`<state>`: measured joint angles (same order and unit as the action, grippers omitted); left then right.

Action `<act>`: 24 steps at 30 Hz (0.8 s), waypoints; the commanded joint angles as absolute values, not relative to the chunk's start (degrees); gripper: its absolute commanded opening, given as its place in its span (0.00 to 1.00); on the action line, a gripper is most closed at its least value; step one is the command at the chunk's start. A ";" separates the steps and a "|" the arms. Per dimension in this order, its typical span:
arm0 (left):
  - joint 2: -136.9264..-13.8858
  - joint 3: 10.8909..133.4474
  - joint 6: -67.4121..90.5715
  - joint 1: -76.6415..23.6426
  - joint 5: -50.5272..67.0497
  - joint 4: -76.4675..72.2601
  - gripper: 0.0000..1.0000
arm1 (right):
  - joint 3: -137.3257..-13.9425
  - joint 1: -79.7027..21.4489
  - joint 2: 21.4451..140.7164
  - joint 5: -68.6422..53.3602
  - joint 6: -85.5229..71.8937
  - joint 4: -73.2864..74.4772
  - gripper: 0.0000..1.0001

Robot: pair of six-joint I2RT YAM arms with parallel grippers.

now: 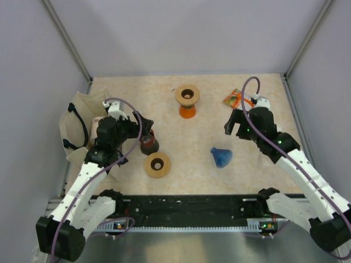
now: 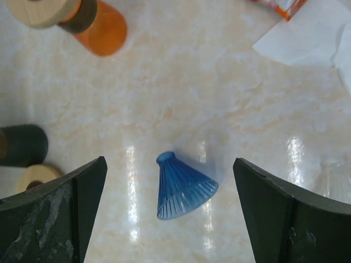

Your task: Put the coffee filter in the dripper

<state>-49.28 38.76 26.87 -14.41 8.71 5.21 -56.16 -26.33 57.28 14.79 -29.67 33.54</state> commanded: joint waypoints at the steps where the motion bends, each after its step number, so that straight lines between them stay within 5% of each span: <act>1: -49.92 39.11 27.07 -14.50 9.93 2.99 0.99 | -50.02 -26.19 52.65 -2.24 -30.94 34.18 0.97; 4: -50.80 39.20 27.33 -14.59 10.37 2.81 0.99 | -45.19 -26.19 50.11 -12.80 -31.28 33.32 0.95; 9: -51.59 39.11 27.77 -14.50 10.99 2.29 0.99 | -37.63 -28.20 46.85 -13.02 -34.97 28.41 0.91; 21: -50.45 38.67 26.89 -14.59 13.45 2.29 0.99 | -32.70 -48.77 52.29 27.57 -51.41 25.16 0.74; 24: -50.62 38.58 27.16 -14.59 13.53 1.93 0.99 | -31.38 -50.01 54.22 28.31 -50.02 18.92 0.69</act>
<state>-51.79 38.76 27.20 -14.41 12.62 5.13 -32.49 -48.10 52.60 18.90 -47.24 27.64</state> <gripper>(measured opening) 0.987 0.714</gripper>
